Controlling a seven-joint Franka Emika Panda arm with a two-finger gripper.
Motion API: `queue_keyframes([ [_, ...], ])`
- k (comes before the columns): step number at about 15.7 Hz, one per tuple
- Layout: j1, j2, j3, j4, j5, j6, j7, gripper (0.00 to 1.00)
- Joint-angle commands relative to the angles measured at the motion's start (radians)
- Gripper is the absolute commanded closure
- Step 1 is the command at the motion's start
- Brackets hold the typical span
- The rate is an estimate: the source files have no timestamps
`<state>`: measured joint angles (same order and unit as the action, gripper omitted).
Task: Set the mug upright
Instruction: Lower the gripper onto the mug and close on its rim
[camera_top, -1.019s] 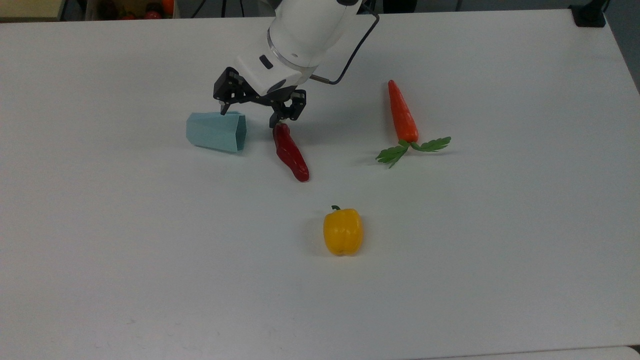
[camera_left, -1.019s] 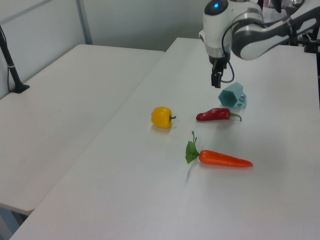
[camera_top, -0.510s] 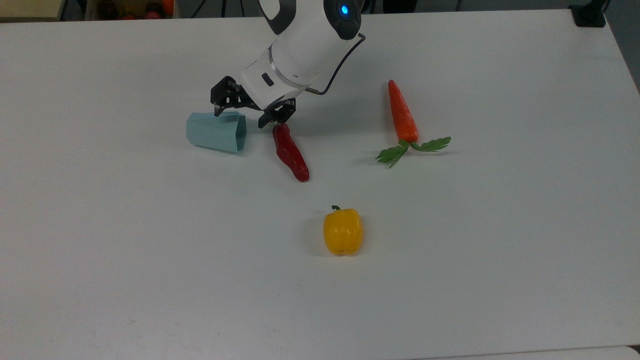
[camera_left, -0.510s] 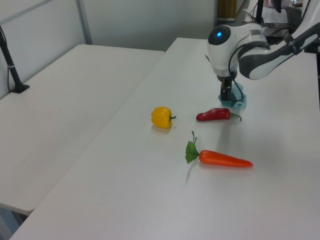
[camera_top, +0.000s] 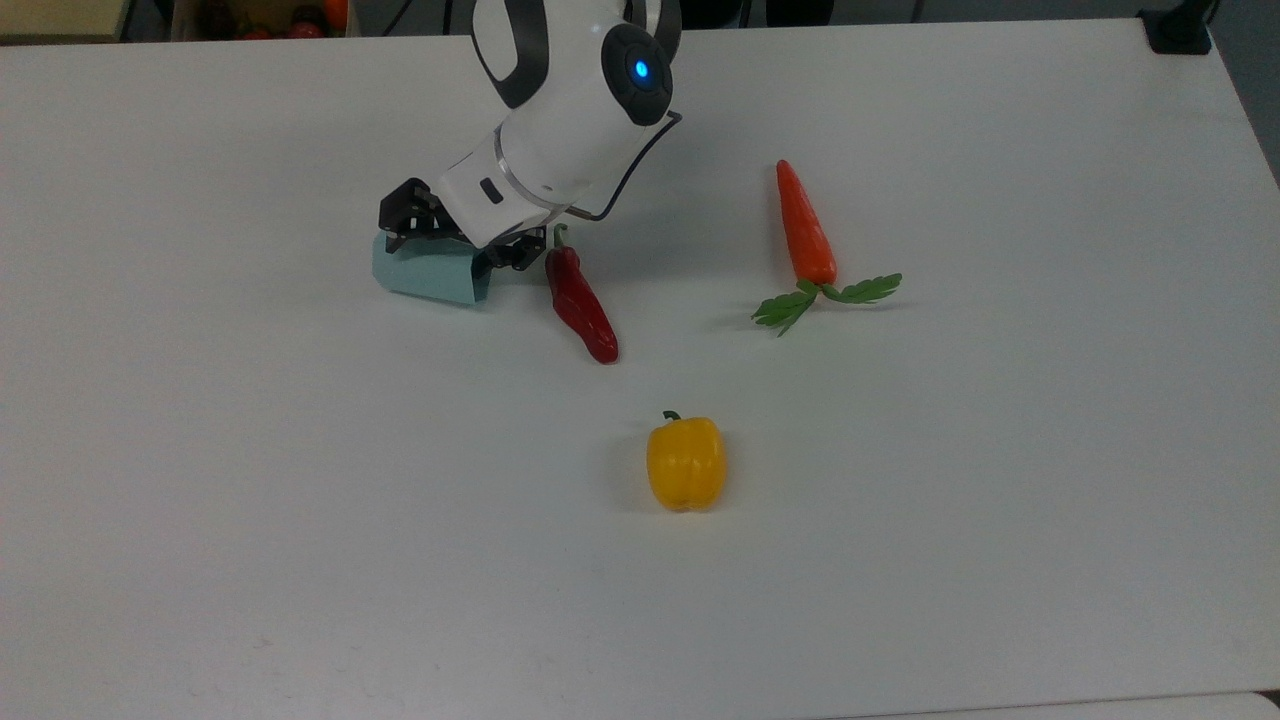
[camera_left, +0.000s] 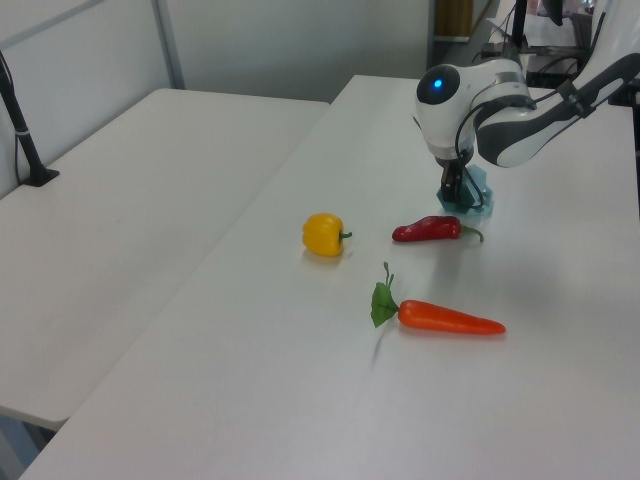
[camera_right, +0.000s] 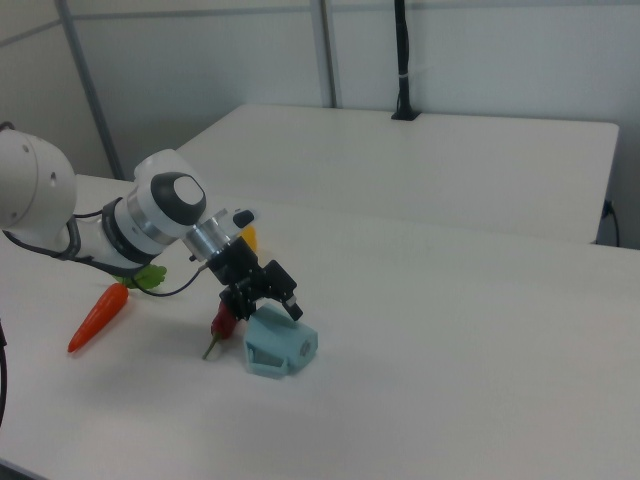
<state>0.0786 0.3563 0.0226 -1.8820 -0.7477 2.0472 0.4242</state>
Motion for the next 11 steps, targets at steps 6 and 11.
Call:
queue_keyframes([
  [6, -0.013, -0.013, -0.012, -0.060, -0.077, 0.004, 0.022, 0.07],
  [11, -0.022, -0.017, -0.010, -0.080, -0.084, 0.002, -0.004, 0.78],
])
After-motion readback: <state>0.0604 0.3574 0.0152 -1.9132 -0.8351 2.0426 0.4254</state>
